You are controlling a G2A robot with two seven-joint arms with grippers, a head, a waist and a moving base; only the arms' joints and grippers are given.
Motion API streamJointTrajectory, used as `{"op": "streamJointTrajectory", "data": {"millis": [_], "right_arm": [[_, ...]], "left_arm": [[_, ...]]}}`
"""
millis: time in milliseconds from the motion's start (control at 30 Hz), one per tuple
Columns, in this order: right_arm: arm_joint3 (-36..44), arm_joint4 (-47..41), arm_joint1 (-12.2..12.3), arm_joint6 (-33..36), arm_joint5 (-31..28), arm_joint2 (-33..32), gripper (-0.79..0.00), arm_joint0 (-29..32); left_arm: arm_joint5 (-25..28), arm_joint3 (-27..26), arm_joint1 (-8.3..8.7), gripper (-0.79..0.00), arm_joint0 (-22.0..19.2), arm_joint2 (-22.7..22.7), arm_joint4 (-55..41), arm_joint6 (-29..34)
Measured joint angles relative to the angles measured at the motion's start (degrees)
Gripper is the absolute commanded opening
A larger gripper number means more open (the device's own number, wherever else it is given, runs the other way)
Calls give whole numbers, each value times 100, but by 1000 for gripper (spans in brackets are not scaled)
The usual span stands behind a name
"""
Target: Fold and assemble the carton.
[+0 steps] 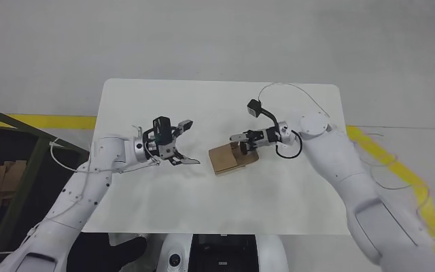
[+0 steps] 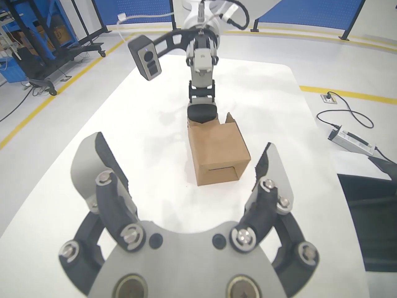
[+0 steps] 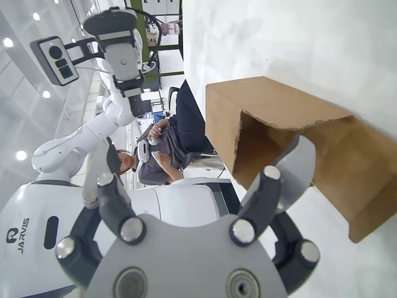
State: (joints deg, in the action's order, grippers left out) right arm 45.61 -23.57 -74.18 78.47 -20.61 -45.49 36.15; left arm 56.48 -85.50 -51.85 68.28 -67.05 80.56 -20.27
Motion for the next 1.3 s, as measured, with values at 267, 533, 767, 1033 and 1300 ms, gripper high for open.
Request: {"op": "streamJointTrajectory", "data": {"millis": [267, 533, 767, 1033, 1300], "right_arm": [[2005, 570, 619, -189, 592, -1168, 0, 923], [3782, 866, 976, -376, 1219, -2133, 0, 1959], [4362, 839, 1080, -443, 1304, -2424, 0, 2316], [4408, 753, 1090, -494, 1290, -2467, 0, 2362], [4408, 754, 1090, -494, 1290, -2467, 0, 2361]], "left_arm": [[-258, -212, -40, 0, 186, 249, 223, 305], [-678, -220, -118, 0, 101, 521, 480, 678], [-747, -1, -211, 0, -58, 783, 315, 865], [-747, -4, -209, 0, -56, 780, 321, 862], [-893, -68, -211, 0, 13, 746, 277, 891]]}}
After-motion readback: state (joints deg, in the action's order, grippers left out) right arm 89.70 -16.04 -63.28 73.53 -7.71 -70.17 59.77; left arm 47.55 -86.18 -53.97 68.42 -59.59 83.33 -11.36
